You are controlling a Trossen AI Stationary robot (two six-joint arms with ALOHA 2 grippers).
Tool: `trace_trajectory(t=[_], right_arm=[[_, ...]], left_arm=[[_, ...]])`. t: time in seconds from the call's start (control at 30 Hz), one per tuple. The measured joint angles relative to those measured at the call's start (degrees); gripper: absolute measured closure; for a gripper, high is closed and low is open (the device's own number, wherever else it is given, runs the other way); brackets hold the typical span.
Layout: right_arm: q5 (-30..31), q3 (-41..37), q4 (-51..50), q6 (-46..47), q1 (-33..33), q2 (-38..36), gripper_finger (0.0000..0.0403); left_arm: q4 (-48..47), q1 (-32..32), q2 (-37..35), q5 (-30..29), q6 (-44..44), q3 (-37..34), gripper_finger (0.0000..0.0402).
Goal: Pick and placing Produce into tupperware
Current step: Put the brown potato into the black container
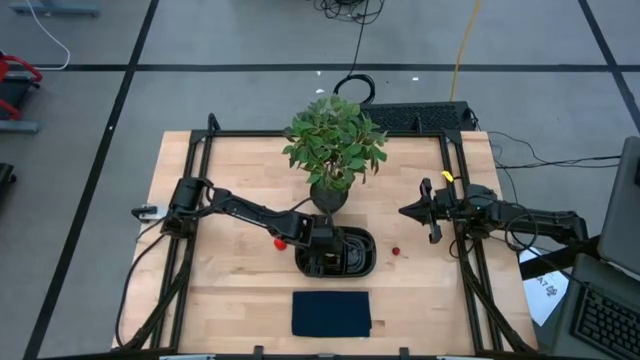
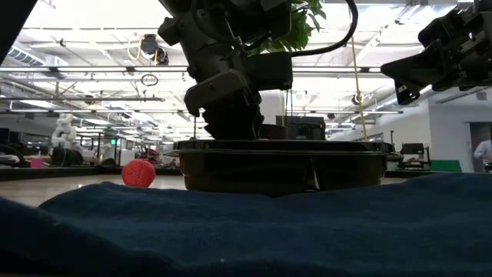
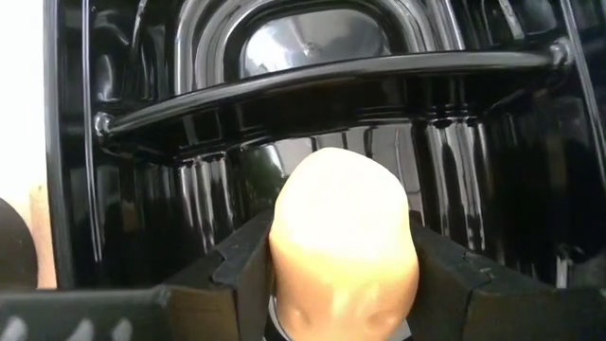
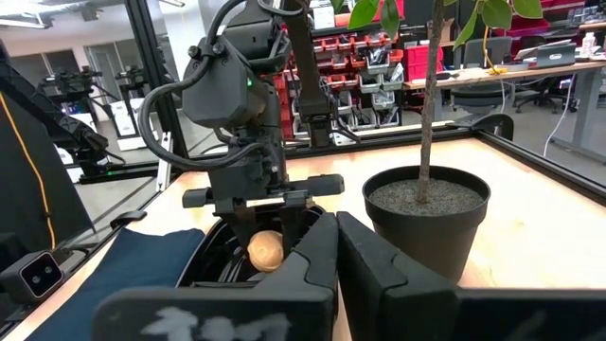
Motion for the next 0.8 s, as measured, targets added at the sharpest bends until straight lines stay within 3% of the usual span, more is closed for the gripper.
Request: trace_trajectory(t=[0.3, 0.8], right_arm=[[0.0, 0.0, 0.0, 0.0, 0.0, 0.0, 0.0403], [0.0, 0.0, 0.0, 0.0, 0.0, 0.0, 0.0403]], left_arm=[[-0.1, 0.5, 0.0, 1.8, 0.2, 0.0, 0.0212], [-0.4, 0.6, 0.0, 1.5, 2.2, 0.0, 0.014]])
